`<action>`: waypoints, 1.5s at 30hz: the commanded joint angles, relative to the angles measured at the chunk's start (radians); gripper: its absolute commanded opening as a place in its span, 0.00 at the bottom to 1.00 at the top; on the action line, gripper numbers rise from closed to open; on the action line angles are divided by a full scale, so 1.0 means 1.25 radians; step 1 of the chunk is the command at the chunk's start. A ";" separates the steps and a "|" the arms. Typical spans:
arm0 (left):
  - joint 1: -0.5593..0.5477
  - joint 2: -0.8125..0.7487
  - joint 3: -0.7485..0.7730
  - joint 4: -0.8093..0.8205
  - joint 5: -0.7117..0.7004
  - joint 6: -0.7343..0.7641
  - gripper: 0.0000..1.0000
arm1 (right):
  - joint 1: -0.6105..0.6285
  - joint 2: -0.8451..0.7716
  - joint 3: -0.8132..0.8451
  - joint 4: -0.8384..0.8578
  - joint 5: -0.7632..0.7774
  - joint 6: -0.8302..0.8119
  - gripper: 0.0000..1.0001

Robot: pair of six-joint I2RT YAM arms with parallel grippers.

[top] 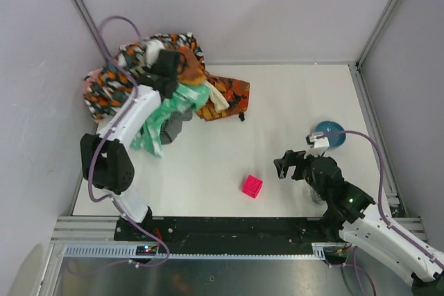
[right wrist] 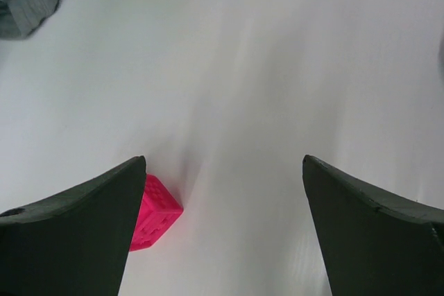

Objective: Pick out a specific cloth from the pile

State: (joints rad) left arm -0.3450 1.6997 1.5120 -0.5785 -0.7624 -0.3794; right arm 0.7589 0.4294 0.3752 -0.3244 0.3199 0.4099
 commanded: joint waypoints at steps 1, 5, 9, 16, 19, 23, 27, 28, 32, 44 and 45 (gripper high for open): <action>0.119 0.009 0.146 0.069 -0.164 0.053 0.01 | -0.003 0.068 0.024 0.102 -0.018 -0.039 0.99; 0.157 0.062 0.212 0.067 -0.179 0.064 0.01 | -0.005 0.142 0.024 0.165 -0.034 -0.047 0.99; 0.168 0.069 0.211 0.066 -0.169 0.037 0.01 | -0.005 0.252 0.024 0.310 -0.117 -0.058 0.99; 0.191 0.066 0.169 0.065 -0.092 -0.006 0.01 | -0.004 0.593 0.118 0.654 -0.316 0.016 0.99; 0.198 0.066 0.164 0.064 -0.064 -0.015 0.01 | 0.011 0.788 0.233 0.732 -0.375 0.118 0.99; 0.202 0.065 0.164 0.064 -0.032 -0.024 0.01 | 0.048 1.071 0.431 0.855 -0.411 0.245 0.99; 0.203 0.061 0.157 0.064 -0.014 -0.026 0.01 | 0.069 1.301 0.640 0.868 -0.362 0.353 0.99; 0.204 0.059 0.154 0.063 -0.014 -0.029 0.01 | 0.072 1.346 0.684 0.863 -0.343 0.377 0.99; 0.204 0.057 0.148 0.063 -0.014 -0.037 0.01 | 0.098 1.476 0.863 0.764 -0.247 0.444 0.99; 0.207 0.060 0.135 0.064 0.030 -0.063 0.01 | 0.101 1.754 1.342 0.341 -0.290 0.525 0.98; 0.207 0.058 0.132 0.063 0.033 -0.065 0.01 | 0.100 1.762 1.355 0.339 -0.293 0.519 0.96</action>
State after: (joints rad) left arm -0.0978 1.8103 1.6875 -0.5396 -0.7273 -0.4217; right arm 0.8978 2.5786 2.0167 0.1974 -0.0181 1.0237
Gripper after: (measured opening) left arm 0.072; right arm 0.984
